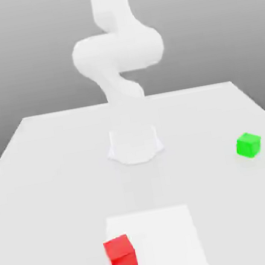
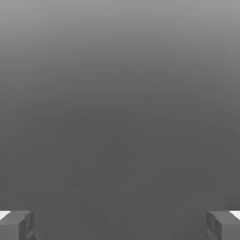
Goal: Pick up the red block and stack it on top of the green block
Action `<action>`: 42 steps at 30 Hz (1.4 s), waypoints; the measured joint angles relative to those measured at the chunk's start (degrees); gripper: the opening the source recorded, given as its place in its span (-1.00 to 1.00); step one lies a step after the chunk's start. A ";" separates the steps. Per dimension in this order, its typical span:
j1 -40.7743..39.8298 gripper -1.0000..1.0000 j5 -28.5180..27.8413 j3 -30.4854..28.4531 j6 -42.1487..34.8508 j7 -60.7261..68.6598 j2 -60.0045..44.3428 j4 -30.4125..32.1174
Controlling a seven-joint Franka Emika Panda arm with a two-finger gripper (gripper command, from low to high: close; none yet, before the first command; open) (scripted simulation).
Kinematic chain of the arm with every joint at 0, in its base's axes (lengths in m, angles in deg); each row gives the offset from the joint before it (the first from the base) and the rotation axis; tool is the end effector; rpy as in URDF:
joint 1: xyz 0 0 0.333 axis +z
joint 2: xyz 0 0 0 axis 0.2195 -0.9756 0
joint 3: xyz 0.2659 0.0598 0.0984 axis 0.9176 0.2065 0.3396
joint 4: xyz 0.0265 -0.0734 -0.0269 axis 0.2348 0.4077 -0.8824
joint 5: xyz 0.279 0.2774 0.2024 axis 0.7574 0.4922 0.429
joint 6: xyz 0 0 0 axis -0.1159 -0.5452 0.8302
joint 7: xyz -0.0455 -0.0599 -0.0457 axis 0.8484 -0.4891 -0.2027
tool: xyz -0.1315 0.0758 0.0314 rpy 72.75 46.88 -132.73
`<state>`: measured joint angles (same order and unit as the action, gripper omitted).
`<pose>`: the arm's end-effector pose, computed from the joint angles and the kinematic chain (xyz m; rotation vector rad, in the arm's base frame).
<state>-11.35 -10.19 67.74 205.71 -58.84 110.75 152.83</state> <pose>0.4808 -0.0073 0.6105 -2.5051 1.0029 -0.9329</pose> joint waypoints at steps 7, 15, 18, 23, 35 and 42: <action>3.00 0.00 2.47 -5.02 6.47 9.45 -14.93 4.24; 4.68 0.00 5.21 -8.82 13.68 19.97 -31.61 8.97; 4.33 0.00 5.65 -9.41 16.41 23.50 -37.79 10.76; 2.99 0.00 4.31 -9.75 21.19 27.72 -47.81 13.63; -0.60 -1.00 9.01 -5.32 31.07 32.13 -60.51 12.34; 2.28 -1.00 3.79 -7.29 22.21 28.73 -49.35 14.52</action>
<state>-9.07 -6.40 60.46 227.91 -30.11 61.40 167.35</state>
